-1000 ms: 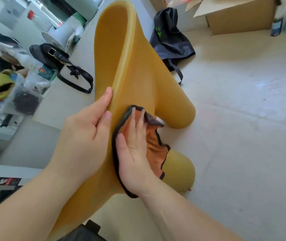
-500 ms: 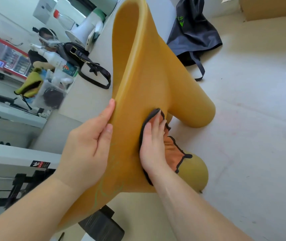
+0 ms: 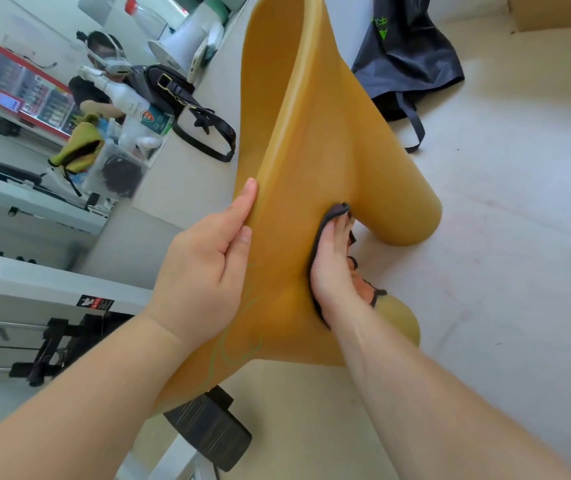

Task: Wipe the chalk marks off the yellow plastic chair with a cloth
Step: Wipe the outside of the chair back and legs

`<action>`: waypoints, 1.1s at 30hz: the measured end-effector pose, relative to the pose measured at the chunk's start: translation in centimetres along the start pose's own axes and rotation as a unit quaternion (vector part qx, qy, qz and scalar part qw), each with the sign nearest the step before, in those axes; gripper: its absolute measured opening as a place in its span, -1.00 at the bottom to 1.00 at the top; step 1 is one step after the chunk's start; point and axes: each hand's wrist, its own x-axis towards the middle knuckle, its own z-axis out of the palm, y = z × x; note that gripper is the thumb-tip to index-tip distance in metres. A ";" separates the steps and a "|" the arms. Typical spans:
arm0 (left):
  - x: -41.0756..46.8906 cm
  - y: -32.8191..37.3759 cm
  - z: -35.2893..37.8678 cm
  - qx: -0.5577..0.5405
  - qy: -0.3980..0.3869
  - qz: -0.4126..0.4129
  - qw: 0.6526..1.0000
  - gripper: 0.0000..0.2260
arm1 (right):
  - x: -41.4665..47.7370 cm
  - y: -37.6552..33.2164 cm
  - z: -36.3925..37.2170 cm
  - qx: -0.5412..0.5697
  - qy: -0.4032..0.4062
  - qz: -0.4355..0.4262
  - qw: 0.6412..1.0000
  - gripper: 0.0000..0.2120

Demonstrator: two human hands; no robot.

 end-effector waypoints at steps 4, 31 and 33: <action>0.0 0.1 0.1 0.016 0.011 0.011 1.000 -0.56 | -9.9 1.1 2.8 -0.116 -0.028 -0.105 0.987 -0.33; 0.0 0.0 0.1 -0.023 0.008 0.001 1.000 -0.59 | -3.5 3.2 -1.0 -0.174 -0.013 -0.018 0.985 -0.39; 0.0 -0.2 0.1 -0.017 0.012 0.006 1.000 -0.59 | -6.4 2.4 0.4 -0.170 -0.024 -0.069 0.983 -0.37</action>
